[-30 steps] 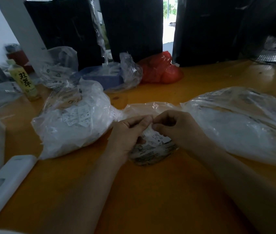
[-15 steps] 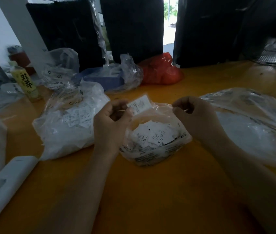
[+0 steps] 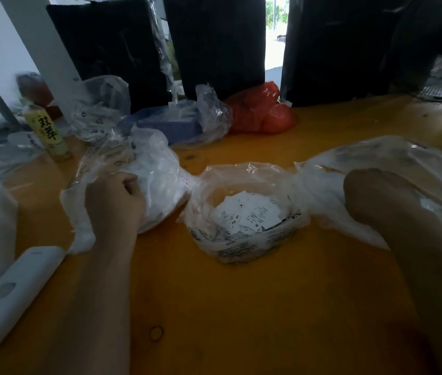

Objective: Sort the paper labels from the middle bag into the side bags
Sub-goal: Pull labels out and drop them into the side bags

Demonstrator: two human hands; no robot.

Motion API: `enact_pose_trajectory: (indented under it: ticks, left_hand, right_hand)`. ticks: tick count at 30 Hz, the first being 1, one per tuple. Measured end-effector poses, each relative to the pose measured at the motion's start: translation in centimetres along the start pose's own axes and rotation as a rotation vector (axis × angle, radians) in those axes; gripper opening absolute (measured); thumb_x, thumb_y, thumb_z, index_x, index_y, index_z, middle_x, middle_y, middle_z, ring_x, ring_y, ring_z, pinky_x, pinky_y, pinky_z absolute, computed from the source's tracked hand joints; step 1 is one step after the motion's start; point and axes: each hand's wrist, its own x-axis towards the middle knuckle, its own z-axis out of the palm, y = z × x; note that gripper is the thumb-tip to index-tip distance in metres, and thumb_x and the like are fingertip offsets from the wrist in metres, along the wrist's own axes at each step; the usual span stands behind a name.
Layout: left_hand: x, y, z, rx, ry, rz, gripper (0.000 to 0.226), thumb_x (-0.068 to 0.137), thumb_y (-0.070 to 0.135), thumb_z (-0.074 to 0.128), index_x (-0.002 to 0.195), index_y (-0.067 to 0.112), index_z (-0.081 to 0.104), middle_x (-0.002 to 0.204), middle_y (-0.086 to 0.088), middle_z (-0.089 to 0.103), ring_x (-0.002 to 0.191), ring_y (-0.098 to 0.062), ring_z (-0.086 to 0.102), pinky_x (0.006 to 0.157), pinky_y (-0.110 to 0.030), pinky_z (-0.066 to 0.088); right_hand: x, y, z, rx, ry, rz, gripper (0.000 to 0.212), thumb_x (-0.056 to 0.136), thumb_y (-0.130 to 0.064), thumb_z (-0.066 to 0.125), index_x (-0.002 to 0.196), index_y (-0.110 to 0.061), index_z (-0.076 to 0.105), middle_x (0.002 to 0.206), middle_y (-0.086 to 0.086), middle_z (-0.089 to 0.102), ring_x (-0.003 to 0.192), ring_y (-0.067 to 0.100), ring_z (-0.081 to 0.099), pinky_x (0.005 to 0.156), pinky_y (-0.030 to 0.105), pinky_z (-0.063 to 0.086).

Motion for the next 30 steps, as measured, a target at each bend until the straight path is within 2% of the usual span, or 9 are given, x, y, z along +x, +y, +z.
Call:
enact_pose_trajectory:
  ticks: [2,6,9,12,17,20,24,28,30]
  left_hand:
    - [0.2,0.1,0.1,0.010,-0.003,0.085,0.025,0.099,0.004,0.058,0.111,0.005,0.080,0.109,-0.017,0.078,0.105,-0.037,0.069,0.098,-0.047,0.052]
    - [0.3,0.3,0.5,0.042,-0.071,0.102,0.030,0.102,0.011,0.053,0.120,0.012,0.077,0.116,-0.016,0.075,0.117,-0.039,0.061,0.101,-0.054,0.047]
    - [0.2,0.9,0.2,0.014,0.009,0.046,0.041,0.096,0.002,0.048,0.123,0.016,0.075,0.126,-0.016,0.072,0.126,-0.040,0.057,0.105,-0.053,0.044]
    - [-0.4,2.0,-0.3,0.000,0.187,0.041,0.043,0.093,0.001,0.046,0.120,0.015,0.075,0.126,-0.014,0.072,0.129,-0.039,0.052,0.104,-0.048,0.037]
    - [-2.1,4.7,0.4,-0.250,0.283,0.288,0.031,0.095,-0.001,0.045,0.107,0.007,0.073,0.109,-0.011,0.073,0.111,-0.030,0.062,0.098,-0.029,0.038]
    - [-3.9,6.9,1.4,-0.522,0.039,0.325,0.028,0.100,0.006,0.047,0.109,0.010,0.073,0.106,0.002,0.072,0.093,-0.006,0.063,0.082,-0.012,0.046]
    - [-5.7,8.6,2.8,-0.765,-0.446,0.170,0.025,0.109,0.028,0.047,0.121,0.020,0.067,0.108,0.013,0.073,0.090,-0.003,0.069,0.074,-0.019,0.058]
    - [-6.3,9.2,3.9,-0.967,-0.789,-0.109,0.071,0.085,0.074,0.056,0.136,0.024,0.060,0.117,0.014,0.074,0.102,-0.010,0.074,0.084,-0.030,0.062]
    - [-6.5,8.8,4.4,-1.010,-0.814,-0.148,0.071,0.082,0.070,0.067,0.136,0.024,0.063,0.118,0.008,0.076,0.105,-0.012,0.074,0.086,-0.031,0.062]
  right_hand:
    - [0.0,0.0,0.1,0.029,-0.078,0.004,0.019,0.092,-0.011,0.062,0.079,-0.014,0.049,0.085,0.005,0.051,0.094,0.032,0.063,0.082,0.038,0.055]
    - [0.1,-0.1,0.3,0.061,0.017,0.038,0.033,0.093,-0.005,0.058,0.065,-0.016,0.043,0.070,0.005,0.048,0.070,0.026,0.053,0.064,0.033,0.046]
    - [0.1,-0.3,0.1,0.119,0.094,0.071,0.032,0.094,-0.007,0.057,0.066,-0.016,0.042,0.069,0.004,0.046,0.073,0.028,0.053,0.065,0.033,0.043]
    - [0.4,-0.6,0.1,0.186,0.172,0.063,0.021,0.094,-0.012,0.054,0.074,-0.014,0.048,0.074,0.006,0.050,0.071,0.027,0.052,0.063,0.030,0.040]
    - [0.2,-1.8,0.3,0.471,0.270,-0.052,0.038,0.096,-0.017,0.052,0.059,-0.010,0.047,0.050,0.002,0.037,0.046,0.017,0.033,0.047,0.026,0.027]
    - [-0.8,-3.9,0.0,0.906,0.244,-0.129,0.030,0.099,-0.027,0.054,0.072,-0.013,0.058,0.057,-0.001,0.043,0.049,0.014,0.037,0.048,0.027,0.032]
    - [-1.9,-5.8,0.1,1.587,-0.024,-0.213,0.021,0.098,-0.020,0.058,0.081,-0.007,0.060,0.062,0.002,0.044,0.047,0.013,0.033,0.044,0.027,0.027]
    - [-2.7,-7.2,1.1,1.639,-0.145,-0.336,0.024,0.100,-0.020,0.057,0.083,-0.003,0.060,0.066,0.012,0.047,0.051,0.021,0.033,0.047,0.030,0.027]
    - [-2.8,-7.7,1.5,1.593,-0.171,-0.371,0.024,0.101,-0.020,0.056,0.085,-0.004,0.062,0.065,0.002,0.057,0.049,0.015,0.038,0.044,0.026,0.031]
